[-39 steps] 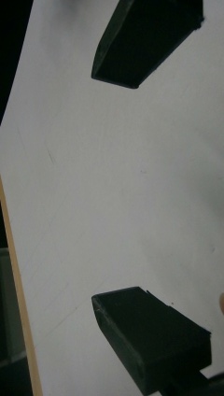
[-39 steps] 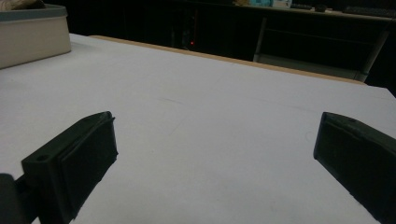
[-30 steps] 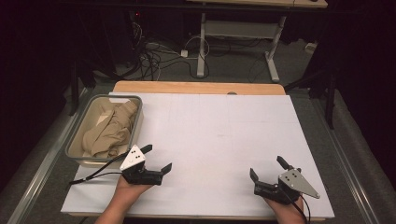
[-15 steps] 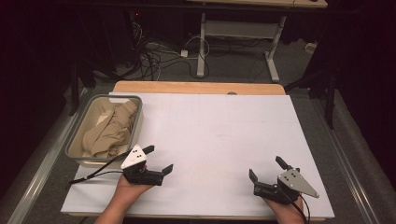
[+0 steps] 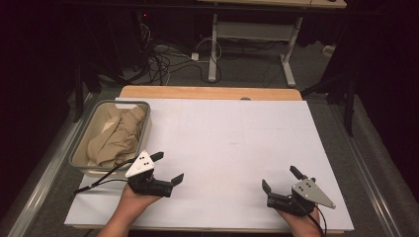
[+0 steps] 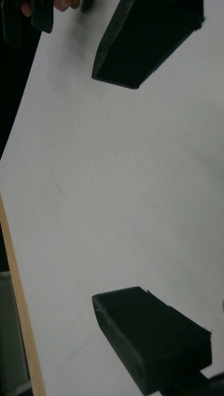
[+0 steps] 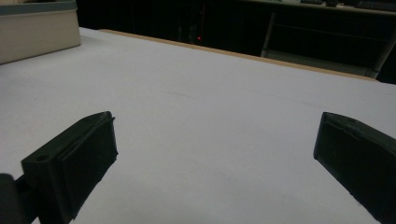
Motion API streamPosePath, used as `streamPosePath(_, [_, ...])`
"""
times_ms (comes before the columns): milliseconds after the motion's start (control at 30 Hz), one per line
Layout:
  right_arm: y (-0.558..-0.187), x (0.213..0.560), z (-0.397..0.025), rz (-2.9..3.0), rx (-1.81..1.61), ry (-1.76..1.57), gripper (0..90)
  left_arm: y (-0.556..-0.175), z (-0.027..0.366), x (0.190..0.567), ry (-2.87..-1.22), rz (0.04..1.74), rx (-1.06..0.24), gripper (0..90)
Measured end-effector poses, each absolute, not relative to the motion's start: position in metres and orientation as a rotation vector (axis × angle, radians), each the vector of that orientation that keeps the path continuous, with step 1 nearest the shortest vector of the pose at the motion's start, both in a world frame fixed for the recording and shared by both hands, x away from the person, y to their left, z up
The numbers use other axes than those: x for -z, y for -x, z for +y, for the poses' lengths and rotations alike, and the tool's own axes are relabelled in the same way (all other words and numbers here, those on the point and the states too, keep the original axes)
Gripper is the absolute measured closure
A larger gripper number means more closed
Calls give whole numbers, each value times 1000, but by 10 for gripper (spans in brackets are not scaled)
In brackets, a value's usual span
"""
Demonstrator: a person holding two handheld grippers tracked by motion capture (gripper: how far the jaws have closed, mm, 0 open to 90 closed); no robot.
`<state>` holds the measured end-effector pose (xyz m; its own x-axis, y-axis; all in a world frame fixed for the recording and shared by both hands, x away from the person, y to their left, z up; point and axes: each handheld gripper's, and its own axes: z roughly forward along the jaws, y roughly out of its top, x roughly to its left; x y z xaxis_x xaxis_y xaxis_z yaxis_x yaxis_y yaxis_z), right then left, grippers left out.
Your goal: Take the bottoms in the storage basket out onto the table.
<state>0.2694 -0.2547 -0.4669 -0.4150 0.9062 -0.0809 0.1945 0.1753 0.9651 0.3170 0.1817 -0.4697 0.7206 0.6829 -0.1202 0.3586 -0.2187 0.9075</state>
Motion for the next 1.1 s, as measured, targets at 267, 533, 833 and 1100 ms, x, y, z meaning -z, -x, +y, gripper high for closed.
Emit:
streamPosePath(267, [-270, 468, -255, 1756, -1287, -1060, 4, -312, 175, 458, -1856, 773, -368, 0])
streamPosePath(533, [-270, 467, -252, 1768, -1276, -1042, 3, -308, 182, 439, -1856, 787, -353, 0])
streamPosePath(833, [-267, 463, -247, 1769, -1280, -1018, 4, -308, 194, 428, -1859, 791, -363, 0])
streamPosePath(1100, [-265, 461, -246, 1770, -1285, -1007, 4, -307, 207, 416, -1844, 804, -384, 0])
